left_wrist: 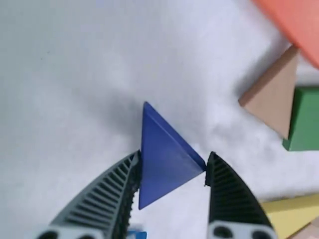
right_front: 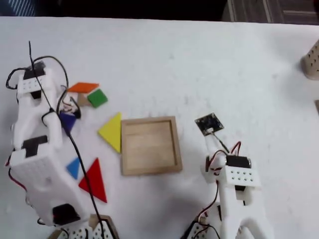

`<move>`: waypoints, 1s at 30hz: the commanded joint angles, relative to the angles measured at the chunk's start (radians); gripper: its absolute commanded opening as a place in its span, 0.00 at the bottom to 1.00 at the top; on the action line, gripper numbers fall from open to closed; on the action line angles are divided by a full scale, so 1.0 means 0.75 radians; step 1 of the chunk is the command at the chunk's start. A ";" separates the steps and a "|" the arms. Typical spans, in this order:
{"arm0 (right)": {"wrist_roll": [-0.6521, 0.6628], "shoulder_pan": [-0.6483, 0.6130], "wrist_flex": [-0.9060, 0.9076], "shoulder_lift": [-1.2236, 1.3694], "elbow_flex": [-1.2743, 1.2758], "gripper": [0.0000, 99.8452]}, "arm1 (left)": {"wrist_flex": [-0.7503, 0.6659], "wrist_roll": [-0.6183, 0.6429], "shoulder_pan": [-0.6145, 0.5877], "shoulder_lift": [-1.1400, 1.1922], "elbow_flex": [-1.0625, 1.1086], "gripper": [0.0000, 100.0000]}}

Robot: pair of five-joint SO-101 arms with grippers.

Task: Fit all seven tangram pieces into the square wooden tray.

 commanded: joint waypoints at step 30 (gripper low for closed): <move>0.018 -0.009 -0.019 -0.048 -0.006 0.02 | -0.475 -0.286 1.024 -1.118 1.060 0.08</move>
